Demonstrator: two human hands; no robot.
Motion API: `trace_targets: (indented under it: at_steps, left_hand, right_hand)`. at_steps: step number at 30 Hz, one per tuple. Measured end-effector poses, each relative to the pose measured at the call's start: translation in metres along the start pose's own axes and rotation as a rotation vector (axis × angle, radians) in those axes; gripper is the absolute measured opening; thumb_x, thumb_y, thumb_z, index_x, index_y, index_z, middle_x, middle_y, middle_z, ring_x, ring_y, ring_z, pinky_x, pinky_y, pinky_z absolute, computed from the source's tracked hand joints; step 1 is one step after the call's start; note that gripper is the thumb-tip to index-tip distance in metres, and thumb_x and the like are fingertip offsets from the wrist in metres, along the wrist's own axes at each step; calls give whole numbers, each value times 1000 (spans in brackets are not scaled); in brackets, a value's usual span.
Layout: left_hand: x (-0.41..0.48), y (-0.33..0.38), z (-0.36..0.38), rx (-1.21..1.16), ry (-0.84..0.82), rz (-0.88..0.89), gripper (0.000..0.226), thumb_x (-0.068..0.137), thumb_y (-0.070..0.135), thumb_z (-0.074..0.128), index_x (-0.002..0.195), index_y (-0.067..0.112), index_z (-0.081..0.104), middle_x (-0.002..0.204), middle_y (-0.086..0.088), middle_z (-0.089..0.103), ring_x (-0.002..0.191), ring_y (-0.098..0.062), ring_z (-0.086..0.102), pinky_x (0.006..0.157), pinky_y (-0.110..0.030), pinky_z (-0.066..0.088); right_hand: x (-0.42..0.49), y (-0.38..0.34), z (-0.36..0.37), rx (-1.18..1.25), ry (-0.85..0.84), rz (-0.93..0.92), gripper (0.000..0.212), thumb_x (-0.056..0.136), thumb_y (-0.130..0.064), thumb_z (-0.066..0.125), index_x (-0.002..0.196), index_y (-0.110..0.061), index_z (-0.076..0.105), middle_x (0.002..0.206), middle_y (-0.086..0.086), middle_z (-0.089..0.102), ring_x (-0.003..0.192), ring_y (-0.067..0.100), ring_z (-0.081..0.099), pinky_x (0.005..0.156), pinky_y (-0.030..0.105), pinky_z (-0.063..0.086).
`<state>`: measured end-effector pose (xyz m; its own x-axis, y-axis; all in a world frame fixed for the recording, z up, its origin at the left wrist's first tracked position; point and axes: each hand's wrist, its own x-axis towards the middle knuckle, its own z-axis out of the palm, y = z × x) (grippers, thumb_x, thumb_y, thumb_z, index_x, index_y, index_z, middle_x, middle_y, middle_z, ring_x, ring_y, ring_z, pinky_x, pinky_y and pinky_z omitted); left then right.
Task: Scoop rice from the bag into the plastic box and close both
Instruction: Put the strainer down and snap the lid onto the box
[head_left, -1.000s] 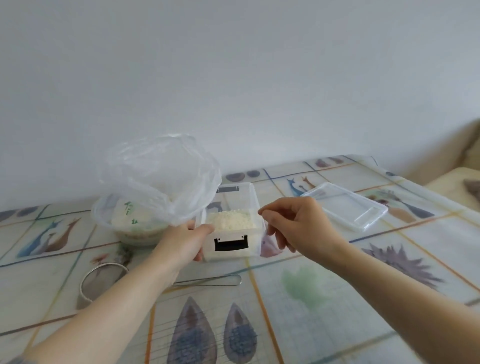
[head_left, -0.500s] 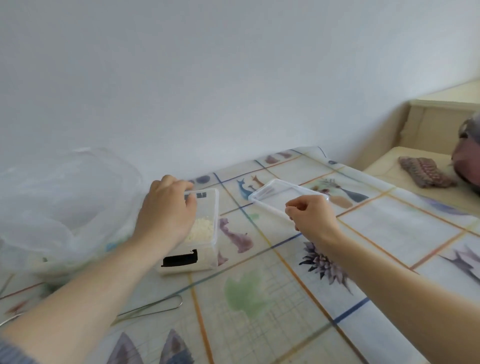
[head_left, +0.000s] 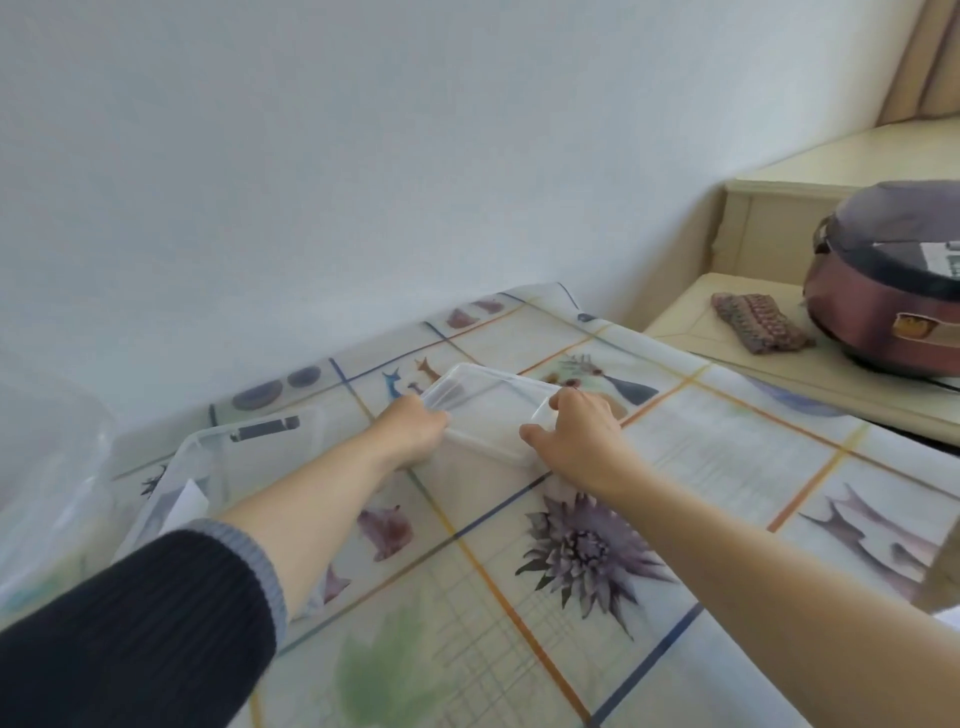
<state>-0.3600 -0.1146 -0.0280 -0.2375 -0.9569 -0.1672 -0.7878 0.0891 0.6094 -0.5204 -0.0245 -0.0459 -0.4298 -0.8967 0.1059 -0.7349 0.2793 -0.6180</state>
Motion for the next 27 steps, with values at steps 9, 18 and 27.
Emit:
trace_targets:
  at_steps: [9,18,27]
  left_hand:
    - [7,-9,-8,-357,88,-159,40,91,22,63,124,0,56,109,-17,63,94,-31,61,77,-38,52]
    - [-47,8,-49,-902,60,-95,14,85,-4,61,73,2,57,59,-7,52,36,-16,57,42,-24,56]
    - [-130,-26,-84,-1167,14,-66,13,81,-17,61,91,-9,60,95,-28,73,66,-36,74,55,-34,61]
  right_hand:
    - [0,0,13,196,25,104,57,93,-37,53,143,-13,40,142,15,44,132,32,26,102,46,33]
    - [0,-14,-20,660,139,98,49,93,-15,59,140,-18,45,141,1,49,122,20,50,103,36,41]
    - [-18,-86,-17,1244,0,203,61,88,7,61,141,-6,36,117,20,58,93,30,69,92,39,54]
